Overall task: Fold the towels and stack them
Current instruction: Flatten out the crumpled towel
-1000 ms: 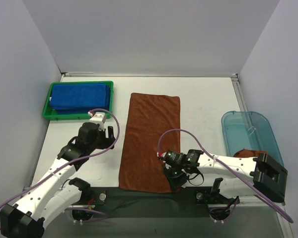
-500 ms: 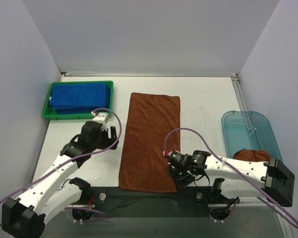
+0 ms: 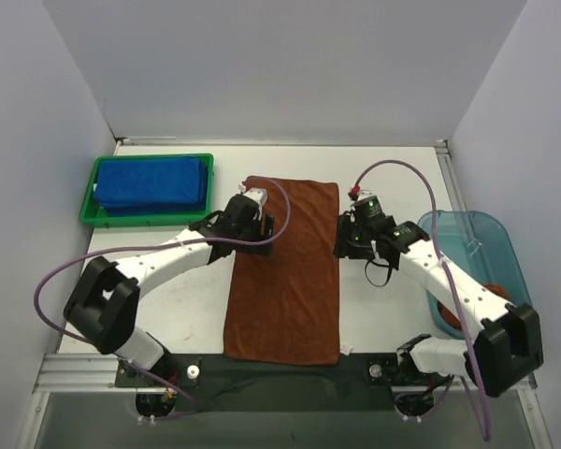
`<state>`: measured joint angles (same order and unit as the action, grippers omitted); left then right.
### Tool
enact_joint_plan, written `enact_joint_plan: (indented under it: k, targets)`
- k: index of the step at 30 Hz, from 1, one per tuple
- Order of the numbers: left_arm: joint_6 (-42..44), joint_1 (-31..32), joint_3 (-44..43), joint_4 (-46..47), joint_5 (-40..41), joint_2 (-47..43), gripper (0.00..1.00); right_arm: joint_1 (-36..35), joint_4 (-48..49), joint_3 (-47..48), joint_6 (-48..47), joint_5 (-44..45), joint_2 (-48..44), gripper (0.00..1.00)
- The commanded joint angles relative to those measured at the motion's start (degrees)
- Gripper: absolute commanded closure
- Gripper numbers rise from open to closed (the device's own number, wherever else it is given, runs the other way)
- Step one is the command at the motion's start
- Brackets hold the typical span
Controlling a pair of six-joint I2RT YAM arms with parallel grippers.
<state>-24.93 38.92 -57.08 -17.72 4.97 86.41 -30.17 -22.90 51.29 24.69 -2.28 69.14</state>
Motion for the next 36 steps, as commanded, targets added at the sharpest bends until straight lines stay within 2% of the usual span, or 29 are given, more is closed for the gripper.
enact_joint_plan:
  k: [1,3,9,16,24,28,32,36]
  targets:
    - [0.40,-0.07,-5.84,3.30,2.06,6.12,0.25,5.47,6.98,6.71,-3.77,-2.81,8.78,0.62]
    - [0.84,-0.33,-7.42,2.69,1.53,10.50,0.28,6.87,9.08,9.17,-4.21,-4.04,13.01,0.66]
    - [-0.37,-1.21,-8.05,0.40,0.30,16.33,0.30,7.41,11.46,17.17,-4.65,-5.54,28.31,0.66]
    - [-6.35,-1.12,0.56,0.22,-2.24,13.61,0.29,7.41,12.44,18.32,-4.83,-7.64,37.37,0.64]
    - [-10.05,0.81,7.33,-0.56,-3.92,5.79,0.29,7.23,9.99,12.44,-5.35,-10.90,35.54,0.64]
    - [-9.88,1.43,7.25,-1.97,-4.27,3.15,0.23,7.23,5.94,12.78,-8.50,-11.69,33.08,0.62]
    - [-6.46,-0.94,1.20,-4.43,-0.94,3.76,0.19,7.85,4.35,17.43,-11.93,-10.90,31.32,0.61]
    - [-2.06,-6.83,-8.12,-4.52,0.21,7.18,0.19,8.81,3.38,25.42,-16.51,-10.73,33.06,0.61]
